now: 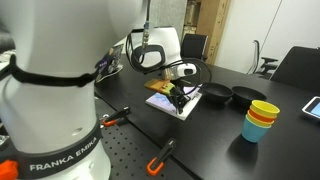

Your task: Open the blue and white book.

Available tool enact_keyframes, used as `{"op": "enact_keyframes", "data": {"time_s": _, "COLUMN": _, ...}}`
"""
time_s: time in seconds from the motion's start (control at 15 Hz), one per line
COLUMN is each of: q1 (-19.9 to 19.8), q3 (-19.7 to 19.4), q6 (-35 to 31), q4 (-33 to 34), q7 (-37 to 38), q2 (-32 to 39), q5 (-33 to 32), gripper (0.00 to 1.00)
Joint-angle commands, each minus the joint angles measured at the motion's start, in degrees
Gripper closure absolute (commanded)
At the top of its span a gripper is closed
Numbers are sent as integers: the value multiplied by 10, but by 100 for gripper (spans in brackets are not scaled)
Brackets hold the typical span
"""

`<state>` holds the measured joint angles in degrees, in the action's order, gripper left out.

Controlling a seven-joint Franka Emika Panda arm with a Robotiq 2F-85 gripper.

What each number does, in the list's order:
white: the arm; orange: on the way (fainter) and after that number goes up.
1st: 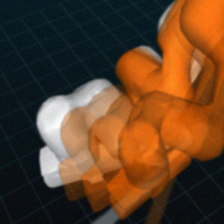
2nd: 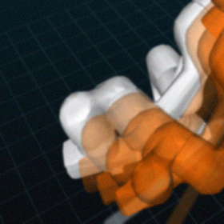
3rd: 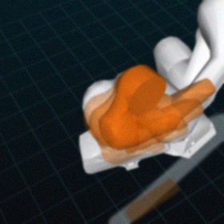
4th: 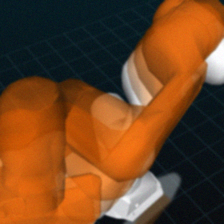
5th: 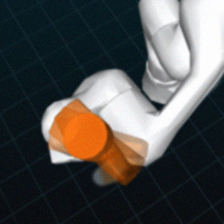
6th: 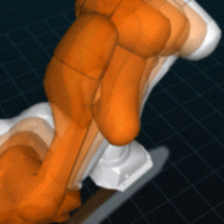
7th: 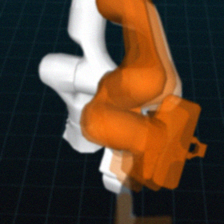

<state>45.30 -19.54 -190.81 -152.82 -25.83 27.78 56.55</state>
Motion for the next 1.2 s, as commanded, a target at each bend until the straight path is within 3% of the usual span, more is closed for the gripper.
{"op": "enact_keyframes", "data": {"time_s": 0.0, "q1": 154, "q3": -145, "q6": 50, "q4": 1, "q7": 3, "q2": 78, "q5": 52, "gripper": 89}}
{"op": "enact_keyframes", "data": {"time_s": 0.13, "q1": 238, "q3": -238, "q6": 135, "q4": -13, "q7": 20, "q2": 95, "q5": 6, "gripper": 89}}
{"op": "enact_keyframes", "data": {"time_s": 0.47, "q1": 427, "q3": -467, "q6": 387, "q4": 8, "q7": 108, "q2": 96, "q5": -225, "gripper": 89}}
{"op": "enact_keyframes", "data": {"time_s": 0.67, "q1": 514, "q3": -583, "q6": 464, "q4": 31, "q7": 169, "q2": 37, "q5": -382, "gripper": 87}}
{"op": "enact_keyframes", "data": {"time_s": 0.8, "q1": 541, "q3": -620, "q6": 487, "q4": 50, "q7": 210, "q2": -24, "q5": -477, "gripper": 87}}
{"op": "enact_keyframes", "data": {"time_s": 0.93, "q1": 560, "q3": -634, "q6": 507, "q4": 64, "q7": 218, "q2": -79, "q5": -521, "gripper": 88}}
{"op": "enact_keyframes", "data": {"time_s": 1.07, "q1": 567, "q3": -633, "q6": 527, "q4": 71, "q7": 217, "q2": -138, "q5": -549, "gripper": 87}}
{"op": "enact_keyframes", "data": {"time_s": 1.13, "q1": 587, "q3": -642, "q6": 544, "q4": 74, "q7": 177, "q2": -130, "q5": -502, "gripper": 87}}
